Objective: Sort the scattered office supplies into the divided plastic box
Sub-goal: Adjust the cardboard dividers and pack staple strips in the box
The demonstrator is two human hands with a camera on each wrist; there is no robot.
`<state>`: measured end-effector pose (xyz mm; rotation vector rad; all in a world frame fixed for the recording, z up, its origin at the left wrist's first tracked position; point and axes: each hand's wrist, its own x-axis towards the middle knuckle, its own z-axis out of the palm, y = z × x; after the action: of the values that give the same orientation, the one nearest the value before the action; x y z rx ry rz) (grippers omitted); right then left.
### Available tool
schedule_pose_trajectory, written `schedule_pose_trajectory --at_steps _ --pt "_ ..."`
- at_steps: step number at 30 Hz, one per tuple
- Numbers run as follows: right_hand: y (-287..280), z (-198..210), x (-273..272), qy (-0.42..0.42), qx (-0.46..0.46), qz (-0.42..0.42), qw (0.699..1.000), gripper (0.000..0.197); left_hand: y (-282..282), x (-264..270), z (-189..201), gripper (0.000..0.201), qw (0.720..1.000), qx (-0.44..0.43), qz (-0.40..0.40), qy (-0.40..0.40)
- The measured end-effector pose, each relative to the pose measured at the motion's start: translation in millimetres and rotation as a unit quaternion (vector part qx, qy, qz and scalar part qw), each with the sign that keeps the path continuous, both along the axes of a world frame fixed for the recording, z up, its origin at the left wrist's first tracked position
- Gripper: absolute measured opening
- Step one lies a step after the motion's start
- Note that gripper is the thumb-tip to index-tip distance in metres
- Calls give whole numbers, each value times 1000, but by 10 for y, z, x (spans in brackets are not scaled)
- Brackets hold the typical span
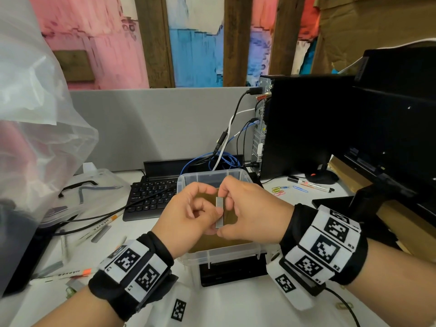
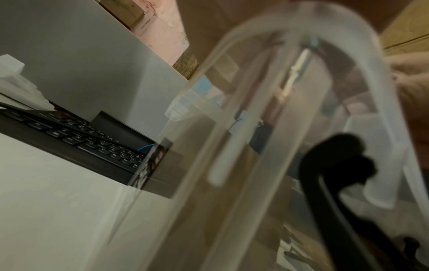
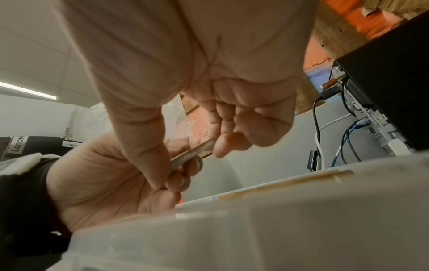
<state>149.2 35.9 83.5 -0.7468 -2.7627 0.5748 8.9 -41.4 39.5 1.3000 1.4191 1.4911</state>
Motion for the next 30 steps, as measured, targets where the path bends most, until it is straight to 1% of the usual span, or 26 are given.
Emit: schedule_pose_trajectory --at_steps 3,7,12,16,19,23,25,30 --pt "15 -15 11 0 24 3 1000 48 -5 -14 3 34 1000 -6 -10 3" --pt "13 -35 6 -18 64 9 998 46 17 -10 3 38 1000 -17 -17 8" --pt "9 -13 -2 -18 76 15 997 45 13 -17 6 40 1000 -17 -7 9" --pt "7 -17 1 -7 73 8 997 43 11 1 10 38 1000 -13 1 4" --pt "1 -30 3 6 66 4 998 42 9 -4 12 32 1000 -10 5 -15" --pt "-11 -30 9 2 69 2 998 44 9 -29 15 31 1000 -13 4 -23" --pt "-26 -24 15 -14 86 -7 996 45 15 -33 18 30 1000 -17 4 -16" --pt "-72 -8 13 -53 160 -41 985 49 37 -24 9 28 1000 -20 9 -6"
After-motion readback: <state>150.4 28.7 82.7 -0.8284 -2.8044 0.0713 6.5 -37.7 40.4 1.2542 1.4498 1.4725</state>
